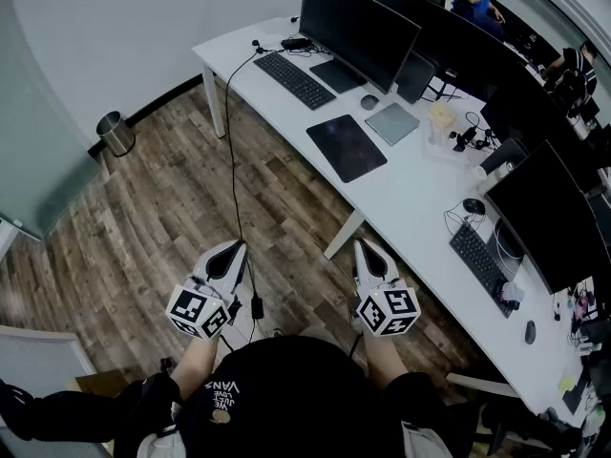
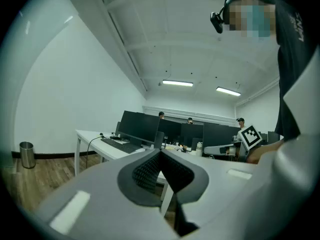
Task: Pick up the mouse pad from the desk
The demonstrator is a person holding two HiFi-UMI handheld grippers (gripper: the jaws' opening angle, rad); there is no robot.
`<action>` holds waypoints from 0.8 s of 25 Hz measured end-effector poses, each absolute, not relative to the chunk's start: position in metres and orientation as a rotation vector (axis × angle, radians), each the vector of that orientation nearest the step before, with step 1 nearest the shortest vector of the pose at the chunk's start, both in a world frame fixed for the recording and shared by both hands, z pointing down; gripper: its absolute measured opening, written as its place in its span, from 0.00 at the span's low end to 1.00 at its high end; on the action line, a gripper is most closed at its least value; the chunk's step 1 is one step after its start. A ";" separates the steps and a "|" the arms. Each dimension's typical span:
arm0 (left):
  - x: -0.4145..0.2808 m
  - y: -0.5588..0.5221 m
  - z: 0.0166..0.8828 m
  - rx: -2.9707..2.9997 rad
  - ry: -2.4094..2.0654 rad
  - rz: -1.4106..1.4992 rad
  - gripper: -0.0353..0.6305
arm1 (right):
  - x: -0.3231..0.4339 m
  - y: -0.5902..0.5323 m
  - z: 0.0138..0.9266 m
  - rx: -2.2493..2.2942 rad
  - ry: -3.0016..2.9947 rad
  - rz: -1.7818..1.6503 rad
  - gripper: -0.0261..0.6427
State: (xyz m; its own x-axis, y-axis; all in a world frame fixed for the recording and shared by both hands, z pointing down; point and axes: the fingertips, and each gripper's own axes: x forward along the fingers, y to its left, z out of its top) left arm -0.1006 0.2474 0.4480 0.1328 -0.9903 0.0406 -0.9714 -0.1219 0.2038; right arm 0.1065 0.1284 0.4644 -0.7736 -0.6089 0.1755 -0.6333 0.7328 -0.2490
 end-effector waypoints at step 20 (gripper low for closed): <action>-0.109 0.078 0.476 2.189 -1.878 -0.087 0.42 | 0.104 -0.043 0.491 1.159 -2.799 0.523 0.43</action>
